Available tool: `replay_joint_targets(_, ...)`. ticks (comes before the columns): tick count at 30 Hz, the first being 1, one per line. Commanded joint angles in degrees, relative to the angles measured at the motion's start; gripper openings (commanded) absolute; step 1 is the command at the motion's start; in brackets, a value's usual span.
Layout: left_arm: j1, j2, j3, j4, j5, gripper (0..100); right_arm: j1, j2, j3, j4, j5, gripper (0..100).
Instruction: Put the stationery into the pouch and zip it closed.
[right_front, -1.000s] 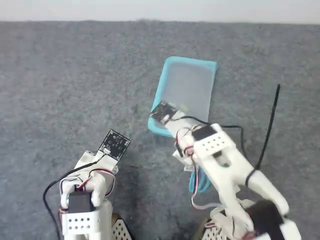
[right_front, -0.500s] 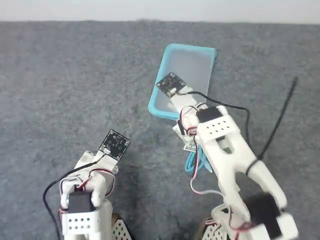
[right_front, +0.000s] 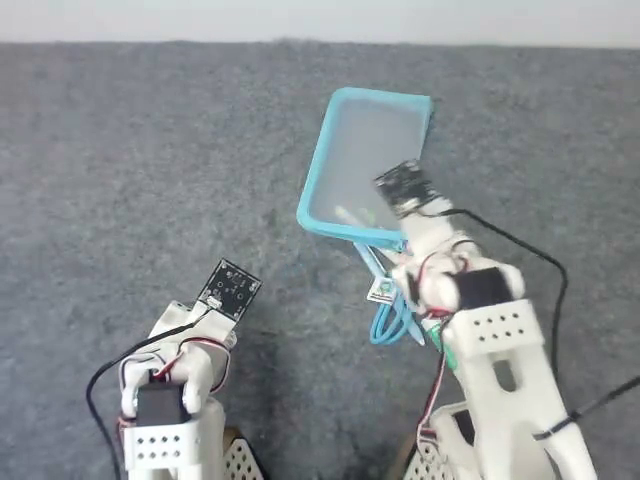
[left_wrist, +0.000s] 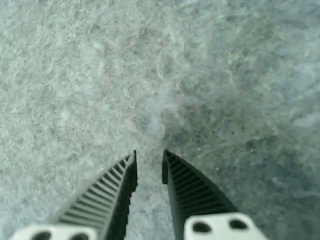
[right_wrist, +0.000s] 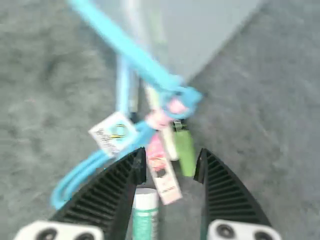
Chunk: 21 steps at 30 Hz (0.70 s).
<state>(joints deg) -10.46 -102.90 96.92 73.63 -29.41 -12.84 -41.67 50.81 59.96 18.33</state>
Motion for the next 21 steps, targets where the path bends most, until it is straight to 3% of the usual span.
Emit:
replay_joint_targets(1,-0.18,-1.41,-0.31,0.7,-0.62,8,5.14,4.26,-0.44,-3.65,0.62,17.7)
replay_joint_targets(8,-0.18,-1.41,-0.31,0.7,-0.62,8,6.37,16.48,-1.93,-14.73,-1.41,17.7)
replay_joint_targets(13,-0.18,-1.41,-0.31,0.7,-0.62,8,8.57,23.52,-8.53,-15.52,-1.93,17.7)
replay_joint_targets(21,-0.18,-1.41,-0.31,0.7,-0.62,8,9.63,29.23,-12.92,-22.55,-14.42,17.7)
